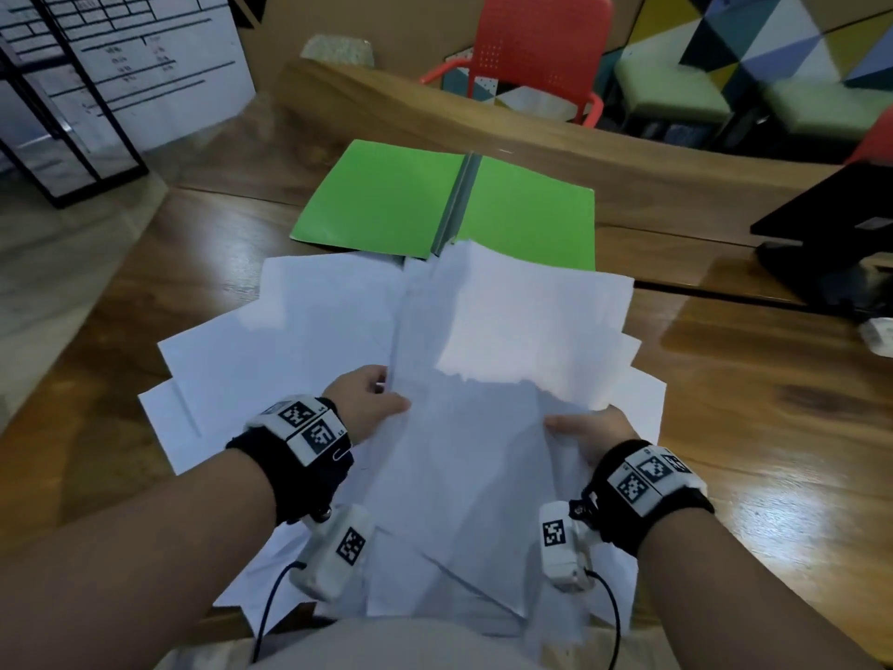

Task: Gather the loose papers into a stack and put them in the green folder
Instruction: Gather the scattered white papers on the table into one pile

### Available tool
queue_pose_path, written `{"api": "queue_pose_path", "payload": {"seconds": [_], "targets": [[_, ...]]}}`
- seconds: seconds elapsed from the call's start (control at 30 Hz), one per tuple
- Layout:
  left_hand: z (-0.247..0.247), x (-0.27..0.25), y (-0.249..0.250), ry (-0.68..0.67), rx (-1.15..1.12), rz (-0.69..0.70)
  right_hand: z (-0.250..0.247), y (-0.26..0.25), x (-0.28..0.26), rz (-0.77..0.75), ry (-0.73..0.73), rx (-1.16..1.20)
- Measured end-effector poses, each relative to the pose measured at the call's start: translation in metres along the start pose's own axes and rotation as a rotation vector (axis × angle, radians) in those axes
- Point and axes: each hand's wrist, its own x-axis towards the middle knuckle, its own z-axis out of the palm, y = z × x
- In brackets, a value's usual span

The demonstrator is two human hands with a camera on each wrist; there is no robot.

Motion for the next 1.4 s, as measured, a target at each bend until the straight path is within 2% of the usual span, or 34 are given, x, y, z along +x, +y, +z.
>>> {"api": "queue_pose_path", "payload": {"seconds": [0.1,0.17,0.27,0.47,0.57,0.67,0.8,0.83,0.9,0.97,1.07,1.17,1.23,1.3,1.4], "targets": [[-0.011,0.006,-0.007,0.296,0.247,-0.167,-0.015,0.008,0.005,0.066,0.100,-0.124],[-0.014,0.007,-0.009,0.329,0.308,-0.266,-0.019,0.012,0.006,0.075,0.105,-0.149],[-0.004,0.011,-0.008,0.224,0.290,-0.276,-0.017,0.013,0.005,0.081,0.100,-0.155],[0.022,0.013,-0.002,0.036,0.327,-0.144,-0.018,0.020,0.010,0.107,0.058,-0.119],[0.023,0.010,0.000,-0.030,0.179,-0.120,-0.027,0.019,0.011,0.085,0.042,-0.087],[0.012,0.003,0.001,-0.125,0.015,-0.161,-0.038,0.018,0.014,0.018,0.042,0.086],[0.016,-0.011,0.008,-0.137,-0.073,-0.130,-0.032,0.010,0.004,0.057,-0.137,0.249],[0.022,-0.014,0.010,-0.155,-0.123,-0.117,-0.027,0.011,0.006,0.054,-0.123,0.251],[0.032,-0.017,0.014,-0.061,-0.013,-0.004,-0.015,0.007,0.007,0.021,-0.028,0.238],[0.039,-0.022,0.013,0.039,0.003,0.037,-0.010,0.003,0.007,-0.030,0.035,0.081],[0.041,-0.021,0.005,0.067,-0.021,0.010,-0.012,0.003,0.009,0.015,0.051,-0.119],[0.029,-0.012,0.001,0.173,0.199,-0.039,-0.015,0.006,0.010,0.088,0.045,-0.171],[0.006,-0.001,-0.006,0.366,0.356,-0.123,-0.016,0.006,0.010,0.092,0.073,-0.178],[-0.027,0.003,-0.013,0.554,0.418,-0.280,-0.019,0.007,0.011,0.088,0.097,-0.206],[-0.073,0.004,-0.026,0.692,0.402,-0.490,-0.025,0.014,0.013,0.087,0.101,-0.216]]}}
